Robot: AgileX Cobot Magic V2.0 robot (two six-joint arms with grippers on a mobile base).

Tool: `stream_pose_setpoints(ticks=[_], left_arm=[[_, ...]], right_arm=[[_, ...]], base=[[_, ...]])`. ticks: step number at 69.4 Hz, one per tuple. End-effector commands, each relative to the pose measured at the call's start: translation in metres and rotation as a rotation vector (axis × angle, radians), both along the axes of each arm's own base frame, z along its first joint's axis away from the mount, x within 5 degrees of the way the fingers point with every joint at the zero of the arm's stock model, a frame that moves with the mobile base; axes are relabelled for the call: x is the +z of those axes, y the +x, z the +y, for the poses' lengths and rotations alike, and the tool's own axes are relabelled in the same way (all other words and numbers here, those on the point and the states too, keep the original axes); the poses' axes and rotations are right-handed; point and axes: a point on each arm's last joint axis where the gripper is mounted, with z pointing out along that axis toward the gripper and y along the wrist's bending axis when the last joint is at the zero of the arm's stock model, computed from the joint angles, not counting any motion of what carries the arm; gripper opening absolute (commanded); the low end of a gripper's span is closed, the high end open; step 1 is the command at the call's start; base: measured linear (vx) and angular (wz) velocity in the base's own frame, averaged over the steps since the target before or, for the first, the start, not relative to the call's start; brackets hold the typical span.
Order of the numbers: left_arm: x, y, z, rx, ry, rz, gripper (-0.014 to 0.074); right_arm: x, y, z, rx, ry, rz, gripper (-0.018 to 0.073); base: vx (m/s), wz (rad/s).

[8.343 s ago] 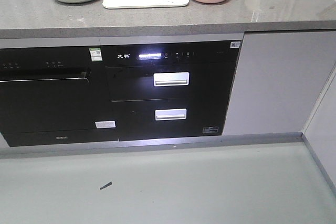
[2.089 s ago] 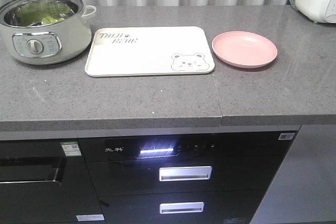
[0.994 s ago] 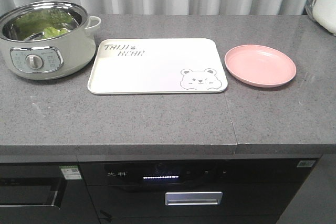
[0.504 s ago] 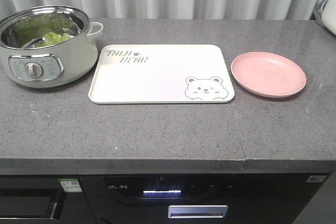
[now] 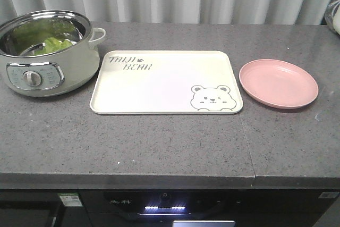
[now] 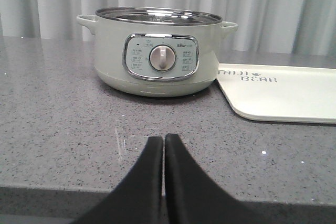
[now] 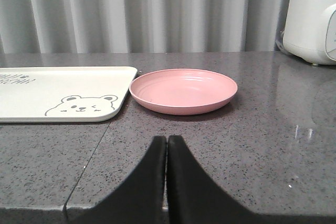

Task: Transfer vegetables to tray and serve
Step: 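Drive up to the counter and stop in front of the tray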

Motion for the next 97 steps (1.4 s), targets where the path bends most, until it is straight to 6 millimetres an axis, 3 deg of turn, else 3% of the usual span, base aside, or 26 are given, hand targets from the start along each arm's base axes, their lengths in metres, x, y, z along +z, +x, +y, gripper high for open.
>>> stream_pose_setpoints(ticks=[1,97], left_arm=[[0.0035,0.0001,0.0008,0.01,-0.004,-0.069,-0.0006],[0.0035,0.0001,0.0008,0.01,-0.004,-0.069,-0.0006]], right_arm=[[0.0049,0.0,0.0002,0.0,-0.005,-0.074,-0.0004],[0.0049,0.0,0.0002,0.0,-0.005,-0.074,-0.0004]], base=[[0.05,0.0],[0.03,0.0]])
